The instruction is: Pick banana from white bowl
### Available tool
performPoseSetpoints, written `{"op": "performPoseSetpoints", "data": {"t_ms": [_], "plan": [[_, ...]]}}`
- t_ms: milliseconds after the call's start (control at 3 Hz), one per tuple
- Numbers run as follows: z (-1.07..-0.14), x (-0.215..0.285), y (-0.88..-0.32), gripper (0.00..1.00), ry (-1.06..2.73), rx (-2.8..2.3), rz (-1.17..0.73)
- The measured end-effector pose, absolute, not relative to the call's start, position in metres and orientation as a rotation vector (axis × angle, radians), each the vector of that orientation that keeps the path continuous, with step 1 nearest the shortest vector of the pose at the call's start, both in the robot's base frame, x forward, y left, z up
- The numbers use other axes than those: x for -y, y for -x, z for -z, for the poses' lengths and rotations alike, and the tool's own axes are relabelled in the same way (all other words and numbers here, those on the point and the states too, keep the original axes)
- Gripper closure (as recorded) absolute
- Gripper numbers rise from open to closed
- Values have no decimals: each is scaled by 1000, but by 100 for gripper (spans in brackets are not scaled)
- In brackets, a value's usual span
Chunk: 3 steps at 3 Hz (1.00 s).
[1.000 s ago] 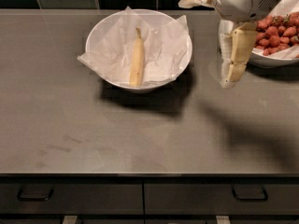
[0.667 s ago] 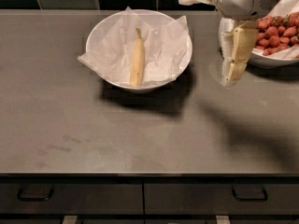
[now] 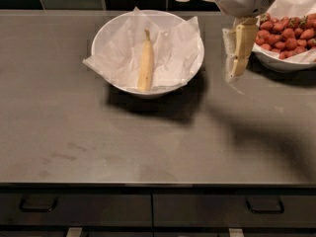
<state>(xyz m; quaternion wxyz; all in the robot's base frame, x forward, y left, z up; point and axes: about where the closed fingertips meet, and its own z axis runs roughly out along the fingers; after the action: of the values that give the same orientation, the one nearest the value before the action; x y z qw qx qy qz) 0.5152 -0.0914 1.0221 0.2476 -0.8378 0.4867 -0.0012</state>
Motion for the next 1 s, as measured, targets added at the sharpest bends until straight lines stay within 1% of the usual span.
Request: {"op": "performPoseSetpoints", "data": {"t_ms": [333, 667, 1000], "plan": [[-1027, 69, -559, 0, 2377, -1069, -34], [-1032, 50, -587, 0, 2337, -937, -102], [-1041, 46, -598, 0, 2292, -927, -67]]}}
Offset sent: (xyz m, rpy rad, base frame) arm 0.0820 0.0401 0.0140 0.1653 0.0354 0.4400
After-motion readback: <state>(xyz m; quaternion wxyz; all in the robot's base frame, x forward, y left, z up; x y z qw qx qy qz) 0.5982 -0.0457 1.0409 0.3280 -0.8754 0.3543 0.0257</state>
